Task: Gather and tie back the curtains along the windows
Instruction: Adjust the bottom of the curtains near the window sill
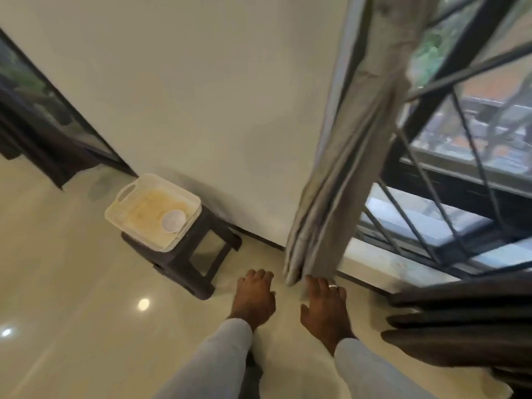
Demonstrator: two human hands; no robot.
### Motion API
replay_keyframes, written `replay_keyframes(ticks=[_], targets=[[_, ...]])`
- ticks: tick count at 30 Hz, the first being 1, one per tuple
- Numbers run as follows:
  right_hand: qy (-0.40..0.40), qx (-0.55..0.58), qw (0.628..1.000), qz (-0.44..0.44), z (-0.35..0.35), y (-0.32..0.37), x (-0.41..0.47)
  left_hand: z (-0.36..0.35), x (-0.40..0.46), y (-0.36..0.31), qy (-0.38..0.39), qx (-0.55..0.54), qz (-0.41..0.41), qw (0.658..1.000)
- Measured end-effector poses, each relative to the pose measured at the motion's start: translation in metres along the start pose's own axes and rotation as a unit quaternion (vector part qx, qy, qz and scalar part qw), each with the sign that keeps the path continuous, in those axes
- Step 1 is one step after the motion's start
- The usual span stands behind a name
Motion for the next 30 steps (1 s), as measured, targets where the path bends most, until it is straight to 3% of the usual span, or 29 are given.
replay_keyframes(ticks=[6, 13, 15, 18, 22, 27, 30], targets=[[-0.003, 0.027, 0.989, -0.142, -0.016, -0.154, 0.008, -0.087, 0.057, -0.125, 0.085, -0.002, -0.106, 0.991], [0.002, 0.067, 0.964, -0.259, -0.055, -0.263, 0.089, -0.17, 0.183, -0.189, 0.104, -0.052, -0.129, 0.985], [-0.004, 0.058, 0.959, -0.276, -0.064, -0.281, 0.117, -0.186, 0.22, -0.19, 0.105, -0.079, -0.102, 0.986], [-0.021, 0.088, 0.949, -0.302, -0.089, -0.306, 0.159, -0.203, 0.271, -0.164, 0.035, -0.135, -0.012, 0.99], [-0.014, 0.158, 0.92, -0.36, -0.128, -0.334, 0.198, -0.217, 0.318, -0.117, -0.024, -0.115, 0.093, 0.989], [-0.024, 0.176, 0.903, -0.392, -0.163, -0.361, 0.228, -0.221, 0.358, -0.078, -0.044, -0.049, 0.141, 0.988], [-0.049, 0.21, 0.891, -0.401, -0.168, -0.369, 0.237, -0.223, 0.372, -0.066, -0.052, -0.054, 0.126, 0.989]])
Point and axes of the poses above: each hand's wrist, its own x-axis towards the middle knuckle, its own z-axis out of the back of the hand, y = z × x, the point moved 10 cm from there along x, towards the middle knuckle, and after that the axes turned 14 degrees about -z, right-handed, at the moved point
